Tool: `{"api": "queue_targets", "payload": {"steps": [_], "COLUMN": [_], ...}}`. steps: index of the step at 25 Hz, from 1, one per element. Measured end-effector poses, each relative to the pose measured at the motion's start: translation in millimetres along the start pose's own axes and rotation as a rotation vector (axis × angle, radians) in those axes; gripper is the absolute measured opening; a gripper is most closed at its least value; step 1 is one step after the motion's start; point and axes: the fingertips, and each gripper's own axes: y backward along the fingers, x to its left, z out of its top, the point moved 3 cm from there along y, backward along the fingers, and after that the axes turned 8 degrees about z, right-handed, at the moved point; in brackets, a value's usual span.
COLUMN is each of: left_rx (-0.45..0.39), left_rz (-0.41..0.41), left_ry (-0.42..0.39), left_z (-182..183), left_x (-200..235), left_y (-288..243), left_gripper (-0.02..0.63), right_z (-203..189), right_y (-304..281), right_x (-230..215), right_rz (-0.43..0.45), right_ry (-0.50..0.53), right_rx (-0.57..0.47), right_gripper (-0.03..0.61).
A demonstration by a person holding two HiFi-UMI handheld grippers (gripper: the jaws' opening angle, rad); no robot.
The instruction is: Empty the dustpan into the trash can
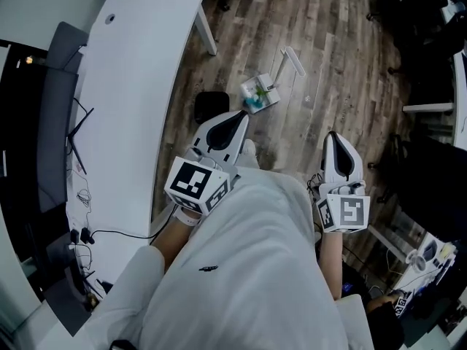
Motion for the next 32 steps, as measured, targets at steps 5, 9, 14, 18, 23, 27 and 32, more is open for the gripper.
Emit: {"api": "queue_targets", "payload": {"steps": [5,9,14,18,23,27,32], "left_rx": [0.007,0.039,0.081,0.107,0.133,0.143,0.143], "left_rz": [0.005,0.010,0.031,0.052,0.091,0.132,0.193], "left_ry": [0.029,0.042,0.051,0.058,0.087,0.100,0.146], "left_z": [1,-6,-7,-9,-16,-22,-28], "left_x": [8,3,3,2,3,14,33], "left_y": [-18,-32,-57,-74,-94,-102,-112], "left_gripper": [0.006,0.006,0.006,0.006,0.006,0.006,0.006], "right_z": [-8,-14,-15,-18,-23,-28,-38], "right_y": [-20,-30,-54,-72,-97,-124,-155], "right_x": [-5,-17,-38,-52,-69,-74,-79], "right_rz": [0.025,0.044,0.077,0.114,0.166,0.213,0.249], "right_ry": [-0.007,-0.011,-0.037,-0.044,-0.044,-0.034,-0.046], "right_rx": [0.038,0.059,0.073,0.100,0.126,0.150,0.197], "right_gripper": [0.011,0.011,0.011,0.011,0.027,0.038,0.048]}}
